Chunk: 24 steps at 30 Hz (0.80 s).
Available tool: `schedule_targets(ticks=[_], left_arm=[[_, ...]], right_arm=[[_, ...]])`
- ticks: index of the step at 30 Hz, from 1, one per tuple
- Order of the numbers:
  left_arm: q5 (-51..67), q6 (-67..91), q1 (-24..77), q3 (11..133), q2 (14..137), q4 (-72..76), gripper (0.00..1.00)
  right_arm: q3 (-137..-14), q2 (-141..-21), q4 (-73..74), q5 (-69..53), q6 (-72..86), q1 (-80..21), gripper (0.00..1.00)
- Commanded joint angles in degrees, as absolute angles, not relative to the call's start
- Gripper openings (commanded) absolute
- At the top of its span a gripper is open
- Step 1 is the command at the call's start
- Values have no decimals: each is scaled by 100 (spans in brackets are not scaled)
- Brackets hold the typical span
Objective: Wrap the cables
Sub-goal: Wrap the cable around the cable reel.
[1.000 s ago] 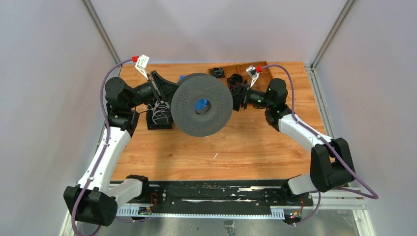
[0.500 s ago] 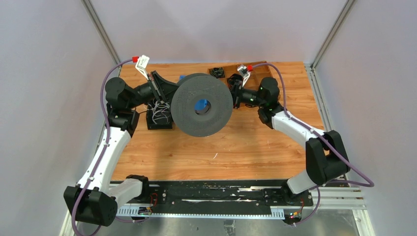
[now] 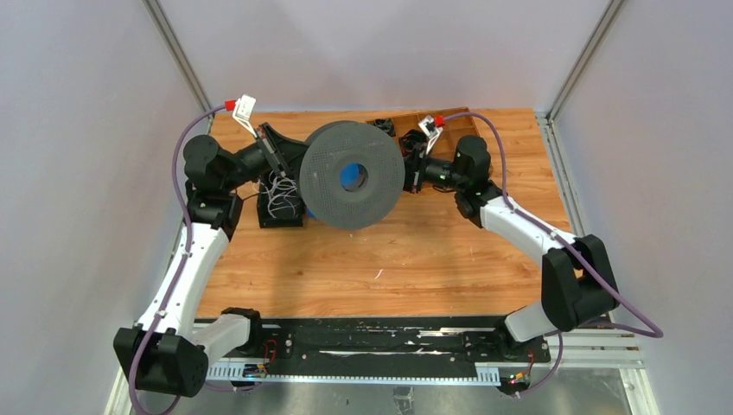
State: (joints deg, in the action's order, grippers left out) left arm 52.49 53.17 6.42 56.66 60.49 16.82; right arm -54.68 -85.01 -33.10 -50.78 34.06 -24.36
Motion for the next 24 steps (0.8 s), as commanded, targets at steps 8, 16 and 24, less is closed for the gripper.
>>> schedule_targets(ticks=[8,16,24], left_arm=[[3637,4765,492,6686,6286,426,0],[2697,4333,497,6923,6423,-204,0],[1923,4472,536,6966,6544,-543,0]], right_arm=[[-5204,-8081,-2276,-4837,2451,-2505,1],[-5389,-8067,-2391,-5075,2462,-2742,1],[-5820,-8107,-1830,-4768,1771,-3480,1]])
